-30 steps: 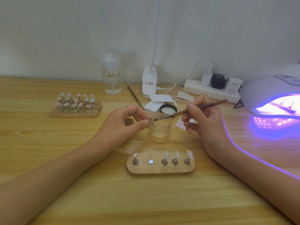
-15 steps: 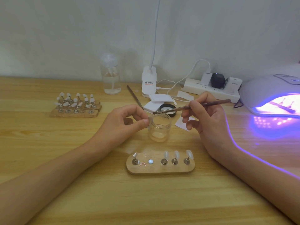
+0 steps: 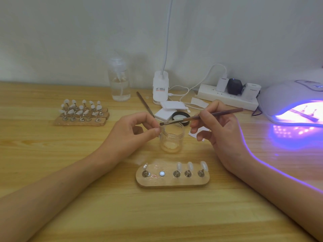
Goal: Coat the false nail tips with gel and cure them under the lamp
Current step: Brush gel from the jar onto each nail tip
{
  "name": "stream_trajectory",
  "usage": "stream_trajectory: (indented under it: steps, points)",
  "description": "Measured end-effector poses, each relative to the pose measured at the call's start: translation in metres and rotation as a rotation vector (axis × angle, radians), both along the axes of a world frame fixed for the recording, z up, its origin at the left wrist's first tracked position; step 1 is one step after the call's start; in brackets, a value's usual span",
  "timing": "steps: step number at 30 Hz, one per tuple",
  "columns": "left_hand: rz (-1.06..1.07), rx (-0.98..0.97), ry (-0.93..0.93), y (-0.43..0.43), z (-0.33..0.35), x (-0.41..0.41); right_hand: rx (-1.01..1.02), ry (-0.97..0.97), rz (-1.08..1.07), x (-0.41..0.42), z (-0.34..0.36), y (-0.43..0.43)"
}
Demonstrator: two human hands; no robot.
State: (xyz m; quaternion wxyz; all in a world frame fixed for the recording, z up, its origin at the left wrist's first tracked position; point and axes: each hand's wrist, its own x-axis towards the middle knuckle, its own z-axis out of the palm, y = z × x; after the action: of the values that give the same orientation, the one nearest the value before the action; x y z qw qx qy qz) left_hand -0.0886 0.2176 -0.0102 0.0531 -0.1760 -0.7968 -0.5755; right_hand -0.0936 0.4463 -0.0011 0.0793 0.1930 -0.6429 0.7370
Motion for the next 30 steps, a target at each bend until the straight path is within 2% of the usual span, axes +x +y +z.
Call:
stream_trajectory:
  steps: [7, 14, 30]
  points:
    - [-0.001, 0.008, 0.016, -0.0006, -0.0001, 0.0002, 0.006, -0.053, -0.090, -0.0019, -0.0040, 0.0032]
    - [-0.013, 0.004, 0.031, -0.0011, -0.0008, -0.0006, -0.006, -0.030, 0.002, -0.0018, -0.0023, 0.0007]
    - [-0.012, 0.003, 0.072, -0.0005, -0.0003, -0.0004, 0.008, -0.054, -0.105, -0.0032, -0.0051, 0.0039]
